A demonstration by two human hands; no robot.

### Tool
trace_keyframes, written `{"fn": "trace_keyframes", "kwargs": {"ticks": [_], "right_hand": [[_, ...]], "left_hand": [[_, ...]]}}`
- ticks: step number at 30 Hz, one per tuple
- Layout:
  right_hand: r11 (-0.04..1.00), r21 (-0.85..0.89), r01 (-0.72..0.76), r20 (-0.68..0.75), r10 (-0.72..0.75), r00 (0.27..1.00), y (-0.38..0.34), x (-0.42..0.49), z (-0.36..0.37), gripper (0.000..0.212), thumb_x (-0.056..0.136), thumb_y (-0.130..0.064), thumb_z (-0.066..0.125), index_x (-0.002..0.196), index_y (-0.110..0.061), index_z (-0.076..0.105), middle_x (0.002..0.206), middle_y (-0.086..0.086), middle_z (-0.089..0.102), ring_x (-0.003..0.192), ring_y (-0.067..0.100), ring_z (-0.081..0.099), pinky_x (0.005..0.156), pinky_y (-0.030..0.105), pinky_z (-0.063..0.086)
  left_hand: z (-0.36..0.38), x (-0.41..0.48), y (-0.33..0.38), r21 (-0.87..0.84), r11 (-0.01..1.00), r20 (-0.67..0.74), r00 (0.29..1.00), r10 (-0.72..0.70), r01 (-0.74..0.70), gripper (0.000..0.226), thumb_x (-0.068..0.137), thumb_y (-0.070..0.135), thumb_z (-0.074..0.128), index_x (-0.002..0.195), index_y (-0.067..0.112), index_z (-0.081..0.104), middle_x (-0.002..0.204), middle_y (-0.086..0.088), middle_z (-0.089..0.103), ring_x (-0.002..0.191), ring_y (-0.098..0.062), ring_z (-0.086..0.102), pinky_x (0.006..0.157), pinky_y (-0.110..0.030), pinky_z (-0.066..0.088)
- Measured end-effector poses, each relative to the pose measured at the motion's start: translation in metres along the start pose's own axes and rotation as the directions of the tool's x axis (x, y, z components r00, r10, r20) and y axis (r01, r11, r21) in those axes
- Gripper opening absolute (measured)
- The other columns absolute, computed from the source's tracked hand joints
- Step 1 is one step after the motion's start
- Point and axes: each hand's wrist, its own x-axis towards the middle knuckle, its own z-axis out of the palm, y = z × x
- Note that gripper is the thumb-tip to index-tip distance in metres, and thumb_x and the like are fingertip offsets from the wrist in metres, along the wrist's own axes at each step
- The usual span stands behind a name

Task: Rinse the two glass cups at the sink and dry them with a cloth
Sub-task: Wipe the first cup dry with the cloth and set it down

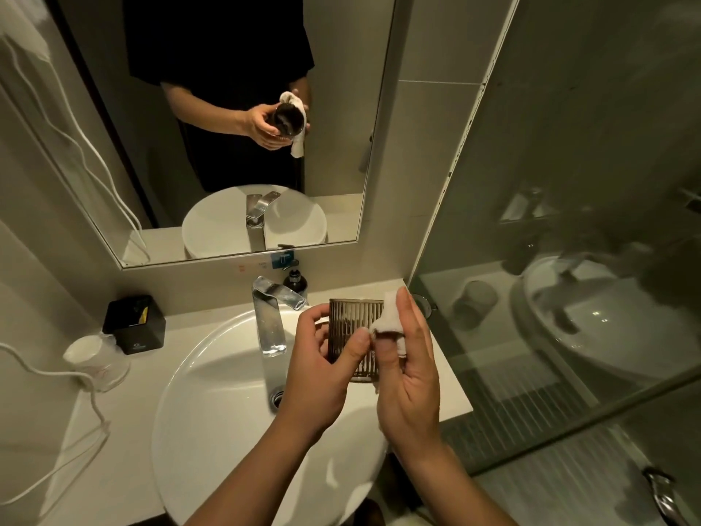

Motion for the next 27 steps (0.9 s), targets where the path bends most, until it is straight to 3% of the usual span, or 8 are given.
{"fn": "trace_keyframes", "kwargs": {"ticks": [3,7,10,13,17,20,23,27], "right_hand": [[0.982,0.138,-0.129,-0.003,0.13,0.991,-0.0033,0.0015,0.0016,0.047,0.097,-0.065,0.048,0.143,-0.063,0.039,0.157,-0.008,0.045,0.139,0.017,0.052,0.097,0.049,0.059],[0.942,0.261,-0.211,-0.023,0.225,0.974,-0.0078,0.0027,0.0003,0.044,0.099,-0.038,0.043,0.141,-0.052,0.041,0.146,-0.002,0.055,0.117,-0.002,0.064,0.077,0.017,0.058],[0.945,0.209,-0.251,-0.007,0.258,0.966,-0.0026,0.0035,-0.0005,0.045,0.103,-0.046,0.038,0.146,-0.055,0.036,0.152,-0.007,0.05,0.129,0.005,0.059,0.086,0.023,0.06],[0.986,0.066,-0.155,-0.053,0.159,0.986,0.0001,0.0038,-0.0012,0.059,0.103,-0.058,0.035,0.158,-0.037,0.027,0.166,-0.021,0.023,0.147,-0.009,0.029,0.107,0.01,0.042],[0.996,-0.028,-0.08,-0.011,0.08,0.997,-0.0044,0.0031,0.0002,0.069,0.09,-0.08,0.039,0.152,-0.061,0.018,0.168,-0.025,0.015,0.151,-0.009,0.018,0.113,0.008,0.029],[0.997,-0.058,-0.051,-0.009,0.051,0.999,-0.0034,0.0029,-0.0007,0.052,0.1,-0.058,0.048,0.15,-0.055,0.035,0.166,-0.029,0.018,0.148,-0.009,0.026,0.104,0.0,0.032],[0.998,-0.021,-0.054,-0.032,0.054,0.998,-0.0023,0.0015,-0.001,0.044,0.106,-0.028,0.048,0.149,-0.038,0.045,0.164,-0.022,0.023,0.138,-0.018,0.034,0.093,-0.003,0.038],[0.994,0.04,-0.101,-0.081,0.104,0.991,0.0003,0.0011,-0.0008,0.039,0.108,-0.027,0.04,0.144,-0.043,0.044,0.162,-0.018,0.033,0.143,-0.015,0.031,0.098,-0.002,0.036]], "left_hand": [[-0.0016,-0.0005,-0.0022,-0.063,0.998,0.004,1.0,-0.026,0.026,0.054,0.081,0.04,0.079,0.127,0.029,0.051,0.115,-0.003,0.075,0.105,-0.017,0.075,0.077,-0.025,0.06],[-0.0037,-0.0008,-0.0038,-0.1,0.994,0.045,0.998,-0.046,0.05,0.06,0.081,0.041,0.073,0.133,0.021,0.05,0.116,-0.005,0.076,0.107,-0.02,0.074,0.081,-0.032,0.061],[-0.0051,0.0,-0.0044,-0.141,0.987,0.082,0.994,-0.066,0.077,0.054,0.088,0.036,0.07,0.136,0.017,0.053,0.117,-0.007,0.075,0.109,-0.022,0.072,0.087,-0.038,0.061],[-0.0042,0.0024,-0.0047,-0.124,0.987,0.113,0.989,-0.091,0.105,0.056,0.085,0.049,0.068,0.132,0.02,0.061,0.127,-0.01,0.071,0.121,-0.028,0.067,0.101,-0.046,0.056],[0.0004,0.0019,-0.0015,-0.07,0.992,0.126,0.988,-0.093,0.102,0.052,0.086,0.052,0.069,0.126,0.021,0.065,0.121,-0.006,0.075,0.116,-0.023,0.071,0.097,-0.04,0.057],[0.0005,0.0002,-0.0039,-0.047,0.996,0.097,0.993,-0.068,0.072,0.048,0.088,0.048,0.071,0.128,0.024,0.064,0.119,-0.004,0.076,0.113,-0.021,0.072,0.096,-0.037,0.058],[0.0005,-0.0025,-0.0072,-0.094,0.993,0.027,0.998,-0.064,0.067,0.056,0.085,0.049,0.08,0.132,0.035,0.052,0.118,-0.007,0.074,0.108,-0.022,0.074,0.082,-0.03,0.06],[0.0017,-0.005,-0.0073,-0.155,0.986,0.03,0.998,-0.05,0.054,0.049,0.089,0.04,0.071,0.13,0.029,0.047,0.114,-0.017,0.074,0.096,-0.022,0.075,0.073,-0.031,0.06]]}}
